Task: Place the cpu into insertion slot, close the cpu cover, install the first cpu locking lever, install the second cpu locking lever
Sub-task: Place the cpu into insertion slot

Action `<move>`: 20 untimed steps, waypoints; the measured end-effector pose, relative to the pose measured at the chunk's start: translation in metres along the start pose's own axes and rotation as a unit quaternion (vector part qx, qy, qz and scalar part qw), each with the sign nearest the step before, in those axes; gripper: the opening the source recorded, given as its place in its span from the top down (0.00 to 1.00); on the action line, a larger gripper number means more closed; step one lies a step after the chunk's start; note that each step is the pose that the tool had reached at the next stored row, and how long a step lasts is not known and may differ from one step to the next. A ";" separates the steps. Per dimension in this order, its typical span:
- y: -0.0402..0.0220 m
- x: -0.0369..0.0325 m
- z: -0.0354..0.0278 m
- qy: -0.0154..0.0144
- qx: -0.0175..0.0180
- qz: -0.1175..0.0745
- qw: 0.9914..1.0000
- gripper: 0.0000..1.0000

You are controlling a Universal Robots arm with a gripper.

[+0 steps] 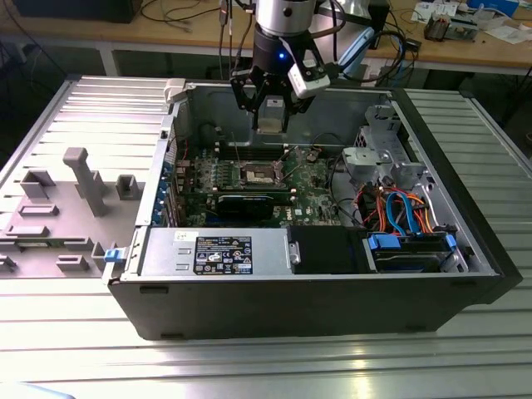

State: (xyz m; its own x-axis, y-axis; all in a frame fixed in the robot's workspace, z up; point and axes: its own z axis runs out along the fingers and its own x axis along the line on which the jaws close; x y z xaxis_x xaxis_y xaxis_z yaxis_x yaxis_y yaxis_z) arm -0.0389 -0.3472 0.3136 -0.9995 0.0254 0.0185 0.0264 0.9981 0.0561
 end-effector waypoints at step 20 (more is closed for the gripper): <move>-0.0002 0.0000 0.0032 0.000 0.000 0.000 1.000 0.45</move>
State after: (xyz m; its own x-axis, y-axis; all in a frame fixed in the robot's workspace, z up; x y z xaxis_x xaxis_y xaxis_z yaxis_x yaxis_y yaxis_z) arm -0.0389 -0.3472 0.3104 -0.9995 0.0254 0.0185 0.0264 0.9981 0.0560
